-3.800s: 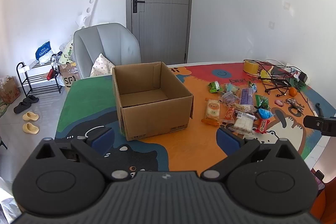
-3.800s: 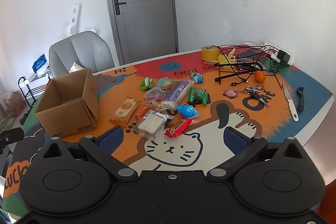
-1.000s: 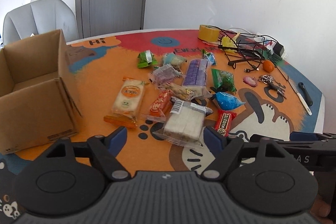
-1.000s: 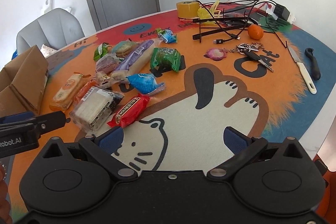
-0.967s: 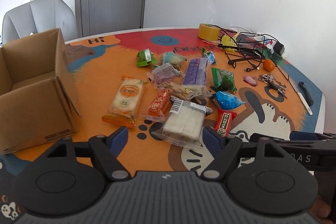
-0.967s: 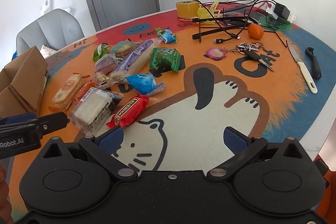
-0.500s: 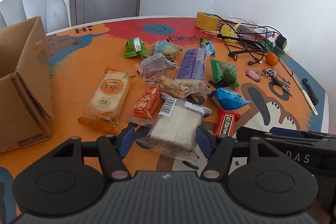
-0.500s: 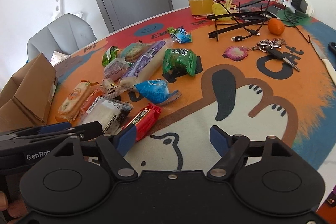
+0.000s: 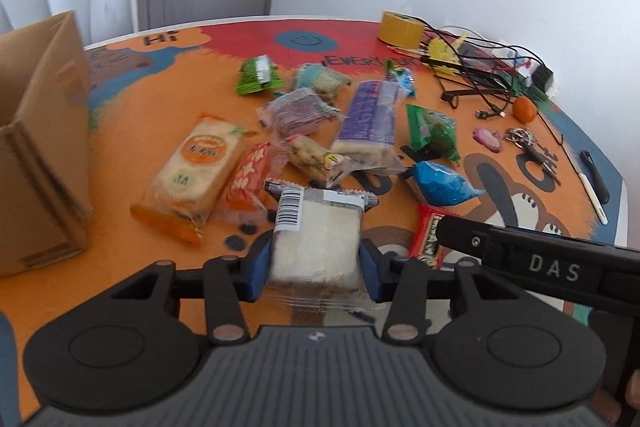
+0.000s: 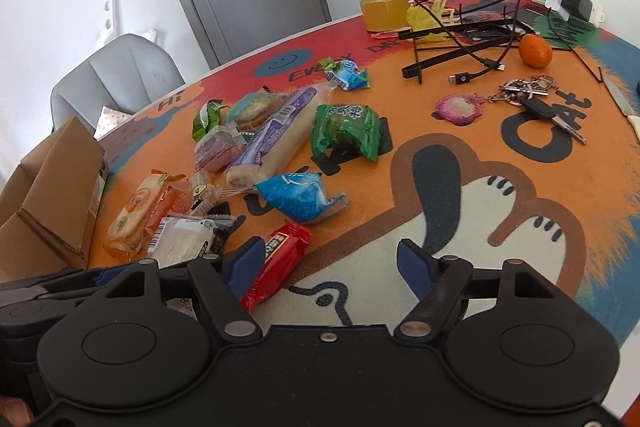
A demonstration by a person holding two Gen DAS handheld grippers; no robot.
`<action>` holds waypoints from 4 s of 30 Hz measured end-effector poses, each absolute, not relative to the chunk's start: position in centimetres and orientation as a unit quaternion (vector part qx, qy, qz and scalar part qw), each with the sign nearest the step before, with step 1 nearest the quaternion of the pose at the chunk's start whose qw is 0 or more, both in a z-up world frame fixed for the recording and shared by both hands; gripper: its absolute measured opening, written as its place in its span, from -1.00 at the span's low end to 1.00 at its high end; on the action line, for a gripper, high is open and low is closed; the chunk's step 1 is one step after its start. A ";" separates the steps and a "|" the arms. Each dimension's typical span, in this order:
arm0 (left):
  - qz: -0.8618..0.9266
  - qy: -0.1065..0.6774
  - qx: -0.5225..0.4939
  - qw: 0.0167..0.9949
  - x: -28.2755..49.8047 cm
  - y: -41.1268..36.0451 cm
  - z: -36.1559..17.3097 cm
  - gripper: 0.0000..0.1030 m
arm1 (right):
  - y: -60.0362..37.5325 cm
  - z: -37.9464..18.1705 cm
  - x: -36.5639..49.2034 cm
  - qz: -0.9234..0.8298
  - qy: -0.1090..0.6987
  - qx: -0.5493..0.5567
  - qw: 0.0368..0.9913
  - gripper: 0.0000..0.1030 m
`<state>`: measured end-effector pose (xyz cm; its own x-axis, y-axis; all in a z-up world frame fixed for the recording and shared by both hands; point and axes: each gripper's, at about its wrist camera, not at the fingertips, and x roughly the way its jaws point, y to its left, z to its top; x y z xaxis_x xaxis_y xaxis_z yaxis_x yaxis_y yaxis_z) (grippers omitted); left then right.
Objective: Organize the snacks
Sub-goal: 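Close the left tool on the white bread pack while the right tool grasps the red candy bar, then carry the bread pack with the left tool over the box while the right tool carries the candy bar, then open the left tool to drop the bread pack while the right tool drops the candy bar into the box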
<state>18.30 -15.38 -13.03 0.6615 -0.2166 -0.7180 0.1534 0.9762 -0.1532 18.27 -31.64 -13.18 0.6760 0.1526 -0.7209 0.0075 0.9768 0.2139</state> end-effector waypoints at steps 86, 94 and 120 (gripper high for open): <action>0.068 0.218 -0.092 0.969 12.3 2.0 -2.3 -0.14 | -14.7 -3.9 17.2 0.210 0.263 0.017 0.942 -0.57; 0.090 0.237 -0.114 0.961 14.7 4.4 -3.5 -0.14 | -12.6 -4.5 19.5 0.225 0.271 0.020 0.936 -0.56; 0.149 0.230 -0.132 0.953 12.8 7.2 -3.3 0.70 | -8.1 -4.9 20.5 0.261 0.286 0.039 0.921 0.02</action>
<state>12.79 7.23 -3.34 0.8502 0.2236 -0.4767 -0.3444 0.9210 -0.1823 20.50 -8.14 -4.91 0.7010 0.5024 -0.5061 -0.4583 0.8611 0.2200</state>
